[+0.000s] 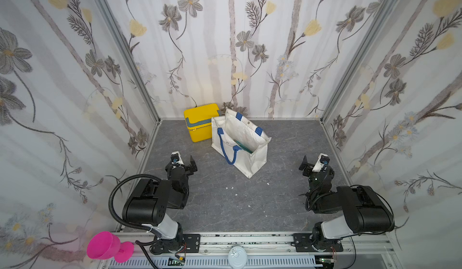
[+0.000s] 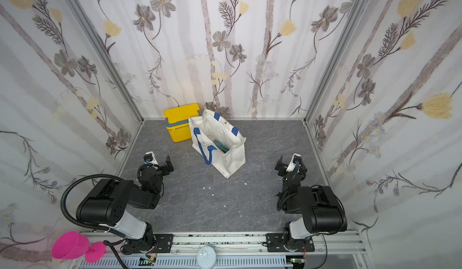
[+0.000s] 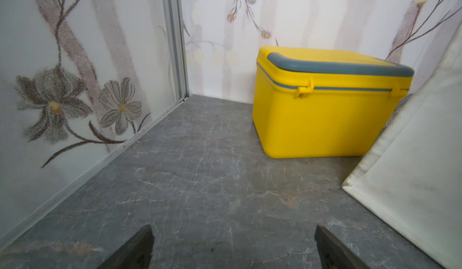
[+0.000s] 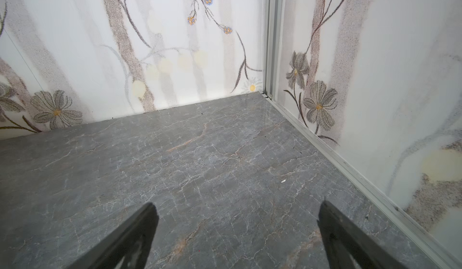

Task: Place the art knife into the pouch
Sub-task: Reset both arms

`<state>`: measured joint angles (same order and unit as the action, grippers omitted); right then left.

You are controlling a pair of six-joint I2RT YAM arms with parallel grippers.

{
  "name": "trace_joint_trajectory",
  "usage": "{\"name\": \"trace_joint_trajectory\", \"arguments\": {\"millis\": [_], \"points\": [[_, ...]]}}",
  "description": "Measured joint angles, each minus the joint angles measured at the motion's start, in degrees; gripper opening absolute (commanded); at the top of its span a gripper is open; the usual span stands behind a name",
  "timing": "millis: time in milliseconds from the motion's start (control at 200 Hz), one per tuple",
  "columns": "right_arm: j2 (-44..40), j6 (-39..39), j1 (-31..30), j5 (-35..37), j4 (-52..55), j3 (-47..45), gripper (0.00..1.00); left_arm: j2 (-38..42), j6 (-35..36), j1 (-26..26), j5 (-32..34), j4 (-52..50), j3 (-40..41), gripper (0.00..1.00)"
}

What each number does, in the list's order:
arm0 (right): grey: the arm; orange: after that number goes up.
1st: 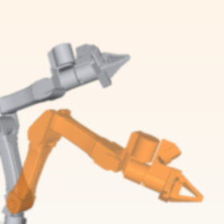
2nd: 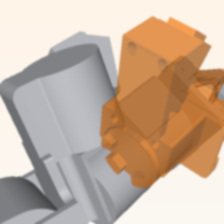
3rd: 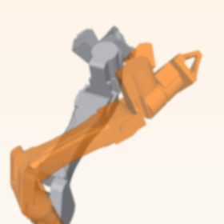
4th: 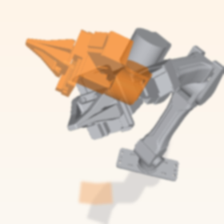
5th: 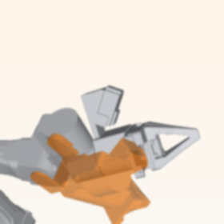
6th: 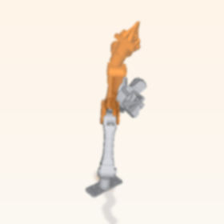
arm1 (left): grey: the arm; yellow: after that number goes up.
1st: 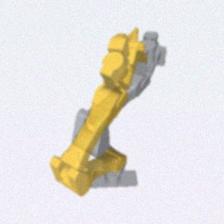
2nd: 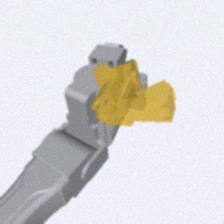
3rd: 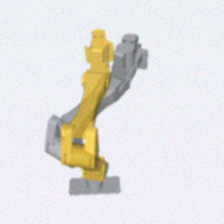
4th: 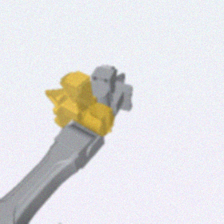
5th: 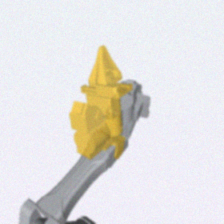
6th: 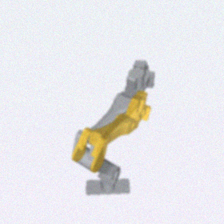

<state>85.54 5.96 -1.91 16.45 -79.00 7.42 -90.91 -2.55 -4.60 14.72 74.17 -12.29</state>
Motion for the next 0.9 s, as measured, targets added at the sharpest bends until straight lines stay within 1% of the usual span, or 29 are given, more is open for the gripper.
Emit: {"name": "trace_joint_trajectory", "arguments": {"millis": [180, 260, 355, 400, 570, 899], "points": [[0.39, -0.02, 0.00, 0.00, -0.87, -0.22, 1.00, 0.00, -0.13, 1.79, -2.80, 0.63, -1.22, 1.00], [0.63, -0.28, -0.02, -0.11, 0.04, 1.14, 0.99, 0.00, -0.44, 2.03, -3.23, 0.63, -1.22, 1.00], [0.74, -1.14, -0.33, -2.01, 1.36, 2.86, 0.99, 0.00, -0.46, 2.08, -4.26, 0.63, -1.25, 1.00], [0.79, -1.57, -0.39, -3.28, 1.92, 3.10, 1.00, 0.00, -0.46, 2.10, -4.28, 0.63, -1.25, 1.00], [0.79, -2.08, -0.44, -4.17, 3.10, 3.19, 1.00, -0.02, -0.48, 2.10, -4.44, 0.63, -1.25, 1.00], [0.79, -2.40, -0.55, -4.59, 3.58, 3.30, 0.99, -0.02, -0.48, 2.10, -4.44, 0.63, -1.25, 1.00]]}}
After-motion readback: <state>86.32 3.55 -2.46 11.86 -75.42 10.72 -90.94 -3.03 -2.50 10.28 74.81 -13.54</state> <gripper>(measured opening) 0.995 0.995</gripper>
